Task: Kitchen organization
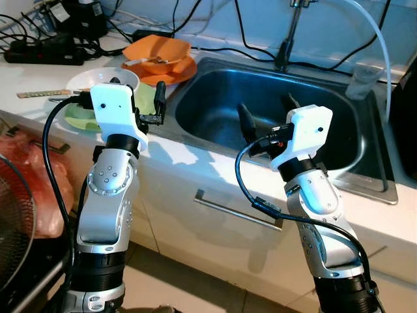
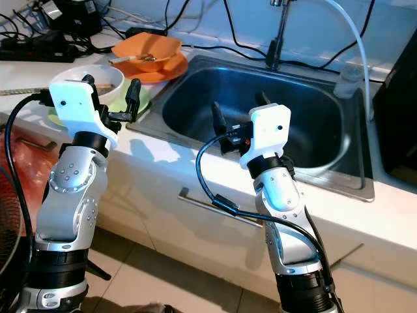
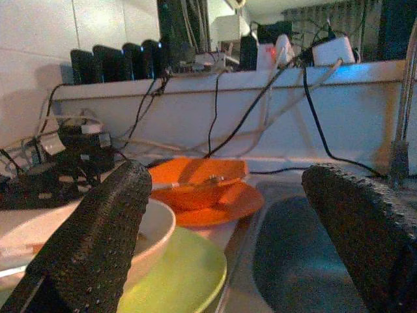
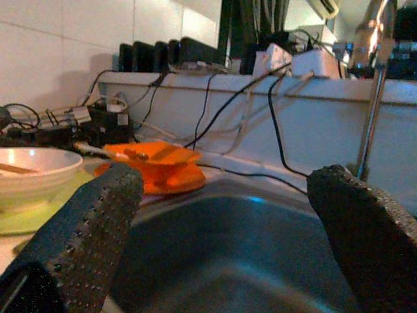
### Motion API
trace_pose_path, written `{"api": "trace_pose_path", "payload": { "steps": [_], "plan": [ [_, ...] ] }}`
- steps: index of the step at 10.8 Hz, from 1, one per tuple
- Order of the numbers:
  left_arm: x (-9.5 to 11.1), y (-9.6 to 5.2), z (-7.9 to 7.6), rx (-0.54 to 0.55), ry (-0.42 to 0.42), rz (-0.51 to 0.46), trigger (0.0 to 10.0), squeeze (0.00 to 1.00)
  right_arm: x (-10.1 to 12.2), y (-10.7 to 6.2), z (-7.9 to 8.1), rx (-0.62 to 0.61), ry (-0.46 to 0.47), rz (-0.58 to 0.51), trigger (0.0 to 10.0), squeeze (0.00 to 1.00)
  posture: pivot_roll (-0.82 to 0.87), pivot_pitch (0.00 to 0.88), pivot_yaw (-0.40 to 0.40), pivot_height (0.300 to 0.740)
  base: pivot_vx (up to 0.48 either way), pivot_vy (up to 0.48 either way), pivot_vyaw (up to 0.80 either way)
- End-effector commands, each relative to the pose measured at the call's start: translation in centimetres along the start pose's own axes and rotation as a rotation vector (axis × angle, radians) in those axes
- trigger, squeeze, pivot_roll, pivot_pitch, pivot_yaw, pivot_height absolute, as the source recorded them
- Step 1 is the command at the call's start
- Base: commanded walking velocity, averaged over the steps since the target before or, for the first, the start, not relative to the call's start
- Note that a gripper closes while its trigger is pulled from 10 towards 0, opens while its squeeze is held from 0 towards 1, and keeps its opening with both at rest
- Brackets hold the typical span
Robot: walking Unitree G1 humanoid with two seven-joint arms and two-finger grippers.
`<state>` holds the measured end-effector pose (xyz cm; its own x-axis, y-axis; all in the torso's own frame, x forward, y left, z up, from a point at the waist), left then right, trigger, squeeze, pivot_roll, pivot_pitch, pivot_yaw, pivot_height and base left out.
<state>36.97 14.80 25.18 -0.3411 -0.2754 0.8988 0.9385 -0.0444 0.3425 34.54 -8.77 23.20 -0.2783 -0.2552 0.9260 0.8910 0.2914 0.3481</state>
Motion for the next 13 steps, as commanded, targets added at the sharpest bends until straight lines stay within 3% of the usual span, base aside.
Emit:
{"api": "trace_pose_path", "payload": {
  "steps": [1,7,13],
  "plan": [
    [0.62,-0.02,-0.19,-0.005,0.005,-0.023,10.0,0.00,0.68,-0.07,0.17,0.010,-0.007,-0.024,10.0,0.00,-0.02,0.044,-0.018,0.740,0.330,0.000,0.00],
    [0.66,-0.26,-0.81,-0.021,-0.030,-0.024,10.0,0.00,0.67,-0.20,0.72,0.037,-0.025,-0.025,10.0,0.00,-0.02,0.050,-0.020,0.740,0.346,0.000,0.00],
    [0.30,-0.55,-0.80,-0.017,-0.032,-0.010,10.0,0.00,0.30,-0.45,0.92,0.044,-0.031,-0.011,10.0,0.00,-0.02,0.059,-0.019,0.740,0.000,0.000,0.00]
  ]
}}
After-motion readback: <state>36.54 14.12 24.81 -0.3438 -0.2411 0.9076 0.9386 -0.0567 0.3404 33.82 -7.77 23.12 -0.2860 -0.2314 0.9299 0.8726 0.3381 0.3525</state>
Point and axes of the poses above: a point about 5 cm out from each wrist's last joint towards the gripper, its own y axis pointing out of the wrist towards the gripper, its own x axis along the axis of the wrist's last joint, z = x × y, the point moved 6 cm from there along y, pointing out of the wrist towards the gripper, and after that the axes turned 13 degrees about y, right-handed, at the moved point
